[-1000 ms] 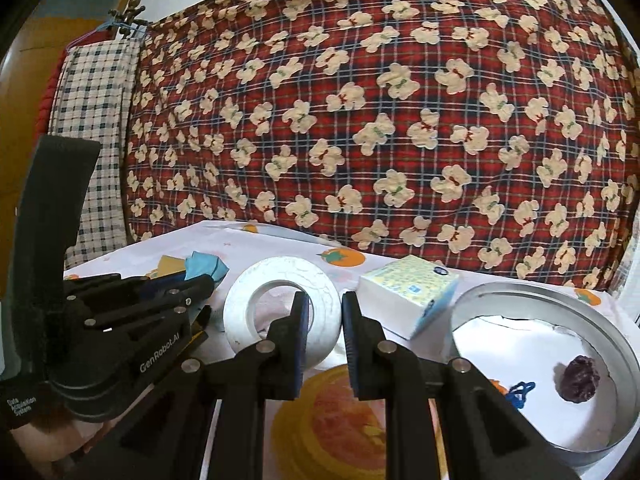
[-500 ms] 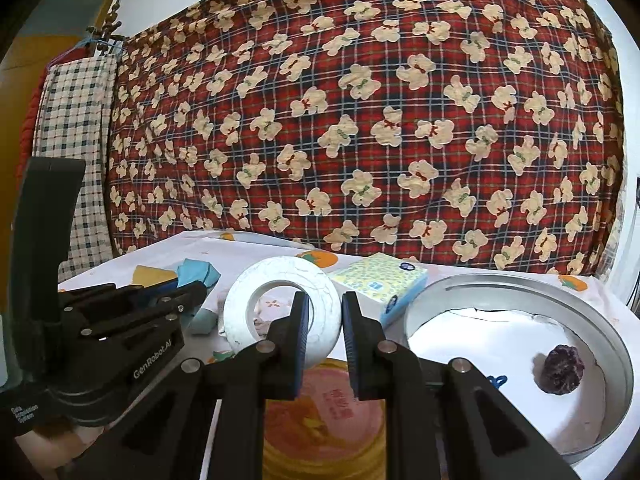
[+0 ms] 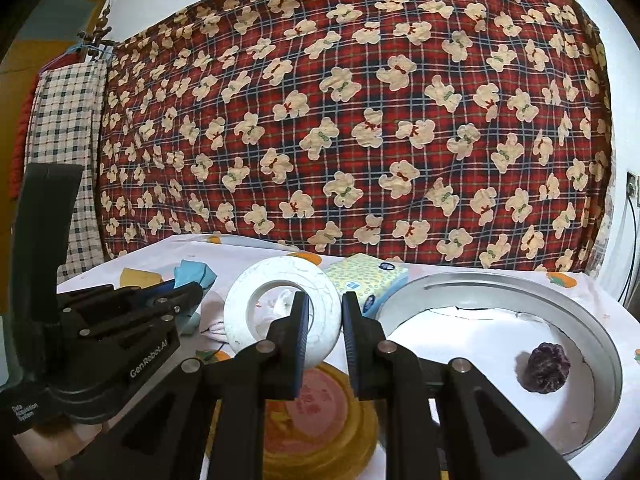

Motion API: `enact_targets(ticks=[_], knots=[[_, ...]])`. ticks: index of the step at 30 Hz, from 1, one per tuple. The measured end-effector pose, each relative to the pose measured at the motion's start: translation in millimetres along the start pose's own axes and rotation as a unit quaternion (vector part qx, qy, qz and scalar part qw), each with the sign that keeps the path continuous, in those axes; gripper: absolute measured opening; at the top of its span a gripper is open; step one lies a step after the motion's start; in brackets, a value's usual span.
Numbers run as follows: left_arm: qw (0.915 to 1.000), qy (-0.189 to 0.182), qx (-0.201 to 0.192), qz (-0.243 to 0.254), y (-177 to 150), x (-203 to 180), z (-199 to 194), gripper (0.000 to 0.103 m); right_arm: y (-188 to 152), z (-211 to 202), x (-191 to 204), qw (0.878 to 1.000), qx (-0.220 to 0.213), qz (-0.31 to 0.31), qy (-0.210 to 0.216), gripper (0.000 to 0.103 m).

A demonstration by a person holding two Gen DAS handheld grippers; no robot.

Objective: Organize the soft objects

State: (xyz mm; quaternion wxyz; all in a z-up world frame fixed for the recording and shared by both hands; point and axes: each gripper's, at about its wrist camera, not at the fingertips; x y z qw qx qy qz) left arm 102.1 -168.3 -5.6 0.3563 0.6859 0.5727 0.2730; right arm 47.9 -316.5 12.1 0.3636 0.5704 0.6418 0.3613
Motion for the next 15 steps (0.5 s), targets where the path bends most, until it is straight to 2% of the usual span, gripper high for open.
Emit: enact_targets(ticks=[15], knots=[[0.9996,-0.019,-0.007,0.02,0.3,-21.5,-1.1,0.009,-1.8,-4.8,-12.3,1.0,-0.004,0.015,-0.007,0.019]])
Point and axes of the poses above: each gripper's, at about its wrist camera, not at the fingertips, and z roughly the way its jaws point, x to its left, y to its top, and after that the axes turned 12 degrees about x, right-handed
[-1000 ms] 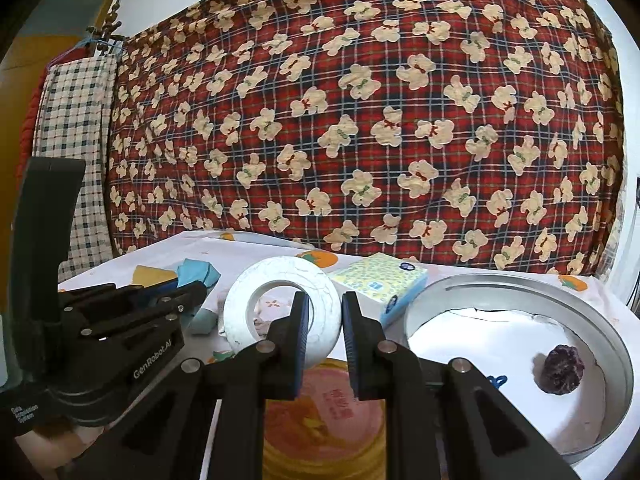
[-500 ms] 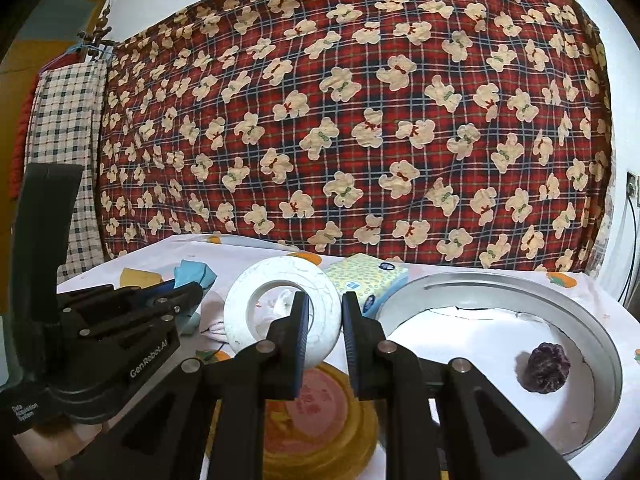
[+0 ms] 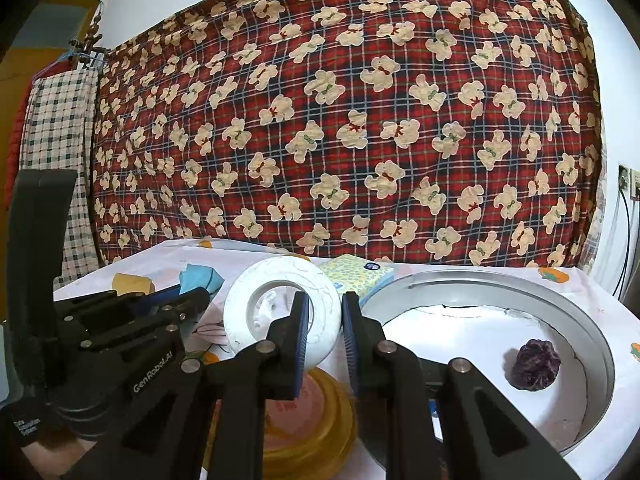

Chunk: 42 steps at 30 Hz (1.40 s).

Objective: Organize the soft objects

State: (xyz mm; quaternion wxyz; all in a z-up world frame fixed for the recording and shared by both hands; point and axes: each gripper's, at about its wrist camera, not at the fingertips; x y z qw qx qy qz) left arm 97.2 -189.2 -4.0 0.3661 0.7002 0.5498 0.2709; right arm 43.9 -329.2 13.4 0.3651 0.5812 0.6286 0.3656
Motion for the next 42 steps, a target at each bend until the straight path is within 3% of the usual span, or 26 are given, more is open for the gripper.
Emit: enact_targets(ticks=[20,42], knots=[[0.9994,-0.015,-0.004,0.029,2.6,-24.4,2.5,0.009,-1.1,-6.8,-17.9,1.0,-0.007,0.01,-0.011,0.019],[0.9949,-0.057,0.038,0.074,31.3,-65.3,4.3,0.009,13.0,-20.3,-58.8,0.999,-0.017,0.021,-0.02,0.019]])
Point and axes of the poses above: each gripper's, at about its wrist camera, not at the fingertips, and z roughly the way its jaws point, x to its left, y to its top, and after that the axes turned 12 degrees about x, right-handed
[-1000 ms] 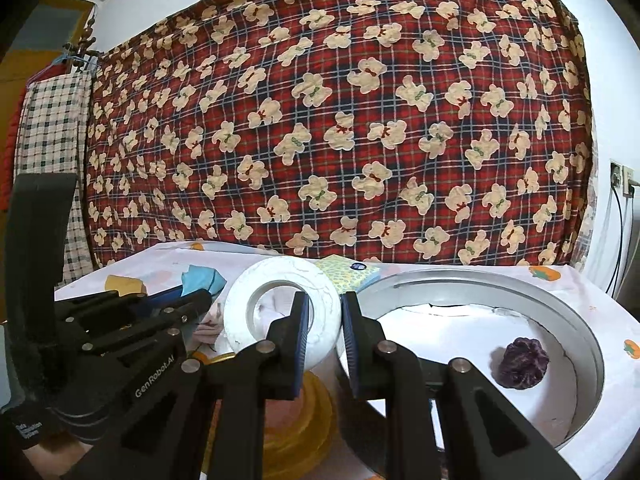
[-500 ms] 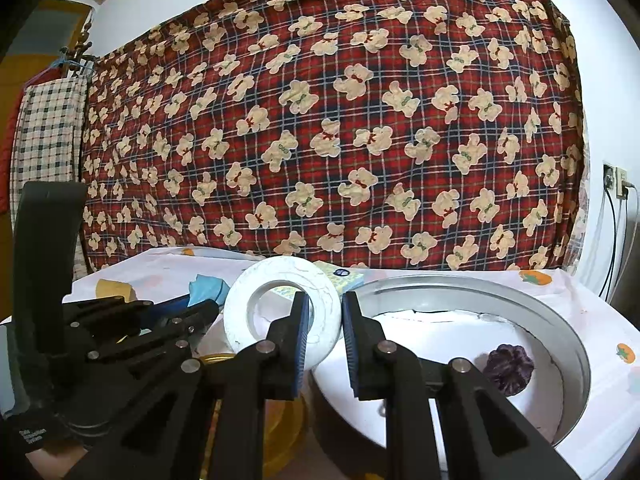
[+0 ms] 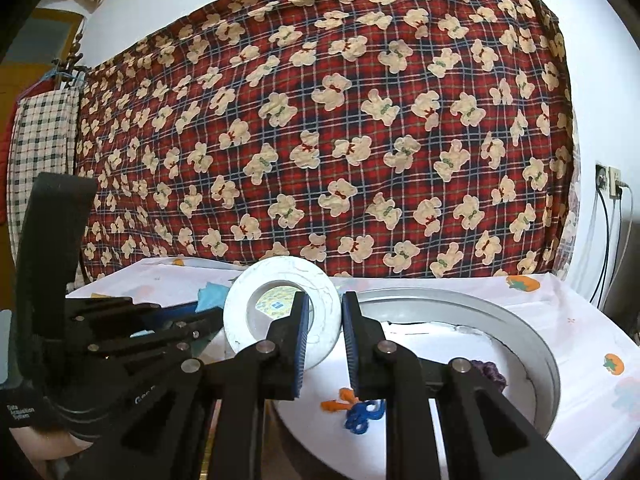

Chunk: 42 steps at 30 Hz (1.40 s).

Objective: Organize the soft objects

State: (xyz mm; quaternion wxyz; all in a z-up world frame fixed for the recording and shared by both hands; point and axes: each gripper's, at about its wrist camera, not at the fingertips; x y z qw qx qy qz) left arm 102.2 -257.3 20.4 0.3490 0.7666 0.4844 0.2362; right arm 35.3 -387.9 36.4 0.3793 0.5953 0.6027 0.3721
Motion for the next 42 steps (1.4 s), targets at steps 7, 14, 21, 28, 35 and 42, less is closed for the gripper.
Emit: enact_targets(ticks=[7,14,21,28,35,42], knots=[[0.9973,-0.052,0.053,0.006,18.9,-16.5,10.7,0.009,13.1,4.1,-30.3,1.0,0.02,0.022,-0.01,0.019],[0.9928,-0.079,0.088,0.016,37.2,-37.0,18.7,0.009,19.5,9.9,-65.2,0.997,0.046,0.053,-0.022,0.019],[0.9879,-0.095,0.119,0.03,50.7,-59.7,29.9,0.009,18.8,21.4,-91.0,0.994,0.087,0.065,-0.032,0.019],[0.9835,-0.098,0.148,0.031,59.8,-74.7,48.8,0.009,12.8,27.7,-112.6,0.99,0.11,0.081,-0.039,0.019],[0.9806,-0.095,0.168,0.033,60.1,-82.4,63.8,0.009,5.1,33.4,-123.3,0.987,0.127,0.089,-0.05,0.019],[0.9815,-0.078,0.167,0.053,59.6,-94.9,65.0,0.043,2.0,29.4,-129.7,0.987,0.112,0.108,-0.05,0.027]])
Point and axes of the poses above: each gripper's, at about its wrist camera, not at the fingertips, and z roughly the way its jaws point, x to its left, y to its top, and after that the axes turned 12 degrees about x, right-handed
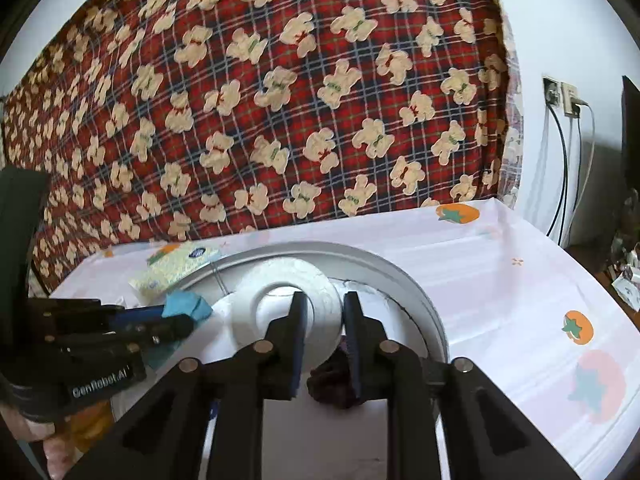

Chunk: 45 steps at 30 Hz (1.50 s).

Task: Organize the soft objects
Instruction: 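Open both tools to drop the tape roll and teal cloth into the tin, then grasp the yellow sponge with the left tool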

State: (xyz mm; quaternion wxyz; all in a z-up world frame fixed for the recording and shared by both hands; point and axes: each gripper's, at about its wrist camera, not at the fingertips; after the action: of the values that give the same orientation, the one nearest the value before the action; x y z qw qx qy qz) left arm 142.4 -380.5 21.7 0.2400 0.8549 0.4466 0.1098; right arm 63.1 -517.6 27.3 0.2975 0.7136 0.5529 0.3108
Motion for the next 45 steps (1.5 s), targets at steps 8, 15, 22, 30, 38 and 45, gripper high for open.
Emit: enact_targets(ticks=[8,15,22,30,38,45], knots=[[0.9996,0.009,-0.025,0.006,-8.3,1.9,-12.2,0.054,-5.7,-14.6,-7.2,0.999,-0.035,0.029,0.015,0.062],[0.9963,0.027,-0.081,-0.008,-41.1,12.2,-42.7,0.069,-22.4,-24.0,6.2,0.998,-0.058,0.026,0.023,0.062],[0.9897,0.071,-0.124,-0.012,-79.8,32.5,-66.0,0.074,-39.8,-28.9,38.5,0.996,-0.079,-0.006,0.037,0.063],[0.9802,0.125,-0.139,-0.066,-116.5,106.1,-86.8,0.079,-54.3,-42.8,89.5,0.991,-0.096,-0.066,0.065,0.071],[0.9582,0.201,-0.123,-0.163,-175.9,203.8,-95.0,0.091,-59.9,-47.9,150.2,0.981,-0.074,-0.123,0.131,0.076],[0.9377,0.23,-0.11,-0.236,-211.5,266.1,-90.7,0.092,-68.4,-41.9,225.0,0.966,-0.015,-0.171,0.195,0.076]])
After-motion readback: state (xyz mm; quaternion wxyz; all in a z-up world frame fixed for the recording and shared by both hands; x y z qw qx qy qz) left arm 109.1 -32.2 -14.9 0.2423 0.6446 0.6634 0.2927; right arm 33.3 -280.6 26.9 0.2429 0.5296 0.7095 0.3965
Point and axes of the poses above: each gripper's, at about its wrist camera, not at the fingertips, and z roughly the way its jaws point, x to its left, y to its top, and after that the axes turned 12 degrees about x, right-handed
